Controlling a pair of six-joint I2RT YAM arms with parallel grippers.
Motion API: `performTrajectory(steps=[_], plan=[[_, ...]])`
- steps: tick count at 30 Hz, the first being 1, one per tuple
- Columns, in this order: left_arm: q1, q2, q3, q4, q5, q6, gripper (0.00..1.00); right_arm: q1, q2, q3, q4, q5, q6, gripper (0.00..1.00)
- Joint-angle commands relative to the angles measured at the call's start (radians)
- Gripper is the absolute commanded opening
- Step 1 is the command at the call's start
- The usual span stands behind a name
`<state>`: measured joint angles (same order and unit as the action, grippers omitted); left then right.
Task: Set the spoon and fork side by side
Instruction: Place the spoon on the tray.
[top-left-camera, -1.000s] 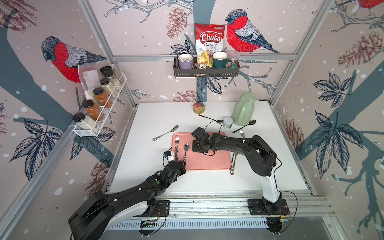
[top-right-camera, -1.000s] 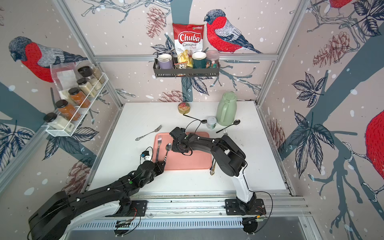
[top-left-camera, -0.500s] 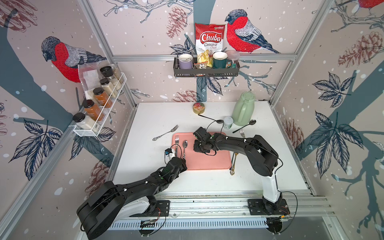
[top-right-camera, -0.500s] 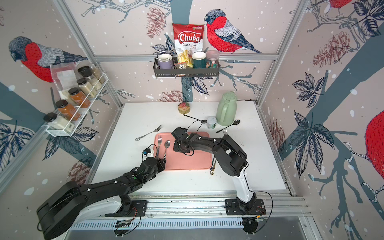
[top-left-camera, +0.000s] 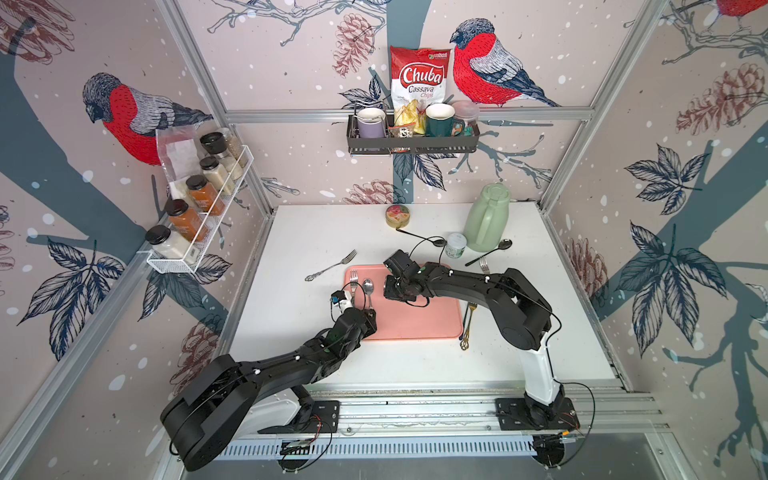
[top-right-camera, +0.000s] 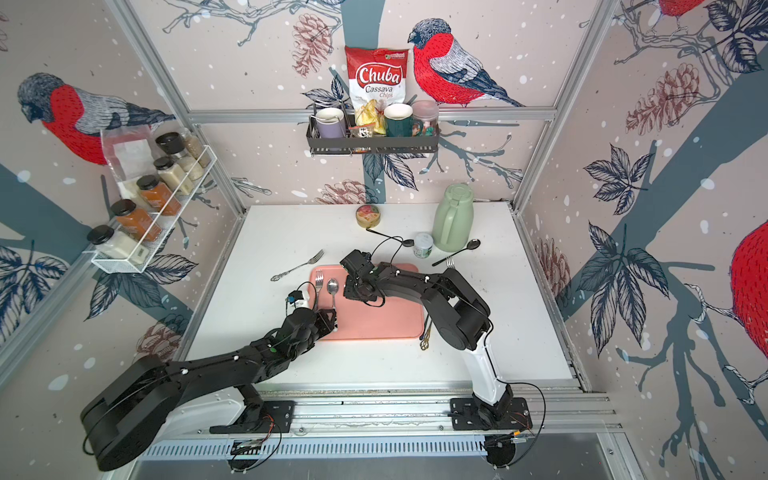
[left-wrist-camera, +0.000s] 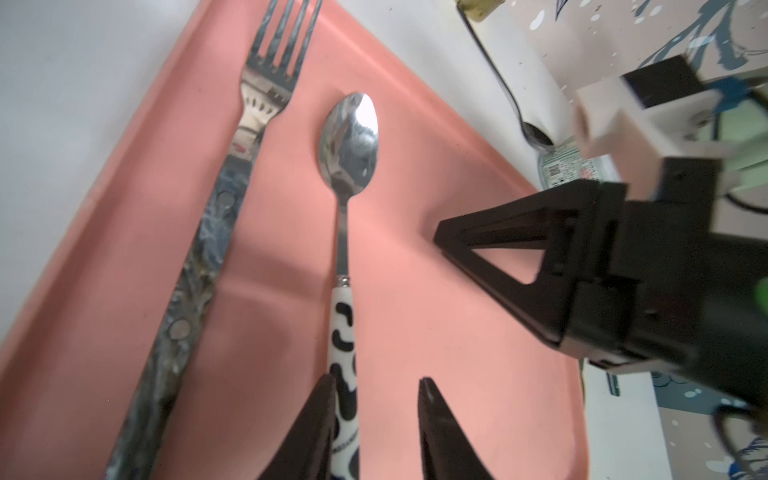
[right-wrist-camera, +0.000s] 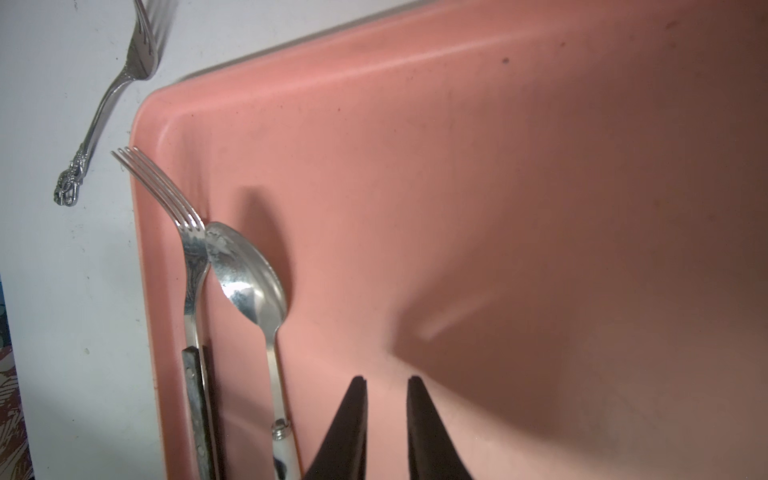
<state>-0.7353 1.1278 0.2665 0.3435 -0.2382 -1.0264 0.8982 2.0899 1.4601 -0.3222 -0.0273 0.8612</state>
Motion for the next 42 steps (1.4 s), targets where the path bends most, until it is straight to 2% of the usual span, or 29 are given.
performTrajectory(steps=[1, 9, 15, 19, 28, 32, 34, 37, 42], plan=[[0.003, -0.083, 0.039, -0.142, -0.026, 0.082, 0.37, 0.01, 0.003, 0.004, 0.006, -0.019, -0.002, 0.19], [0.025, -0.415, 0.173, -0.563, -0.155, 0.238, 0.4, 0.078, 0.003, -0.011, 0.052, -0.074, 0.033, 0.2], [0.045, -0.586, 0.255, -0.799, -0.198, 0.299, 0.4, 0.107, 0.029, 0.035, 0.019, -0.061, 0.042, 0.41], [0.048, -0.673, 0.262, -0.873, -0.213, 0.311, 0.4, 0.134, 0.054, 0.104, -0.066, -0.017, 0.029, 0.45], [0.054, -0.765, 0.263, -0.942, -0.234, 0.327, 0.42, 0.223, 0.121, 0.27, -0.364, 0.175, 0.058, 0.38], [0.054, -0.768, 0.263, -0.94, -0.226, 0.336, 0.42, 0.245, 0.154, 0.34, -0.469, 0.262, 0.073, 0.4], [0.054, -0.772, 0.262, -0.944, -0.226, 0.339, 0.42, 0.248, 0.174, 0.357, -0.478, 0.261, 0.076, 0.4], [0.054, -0.791, 0.259, -0.95, -0.231, 0.342, 0.42, 0.251, 0.196, 0.377, -0.483, 0.252, 0.081, 0.35], [0.054, -0.818, 0.258, -0.961, -0.236, 0.347, 0.43, 0.252, 0.222, 0.403, -0.473, 0.232, 0.08, 0.19]])
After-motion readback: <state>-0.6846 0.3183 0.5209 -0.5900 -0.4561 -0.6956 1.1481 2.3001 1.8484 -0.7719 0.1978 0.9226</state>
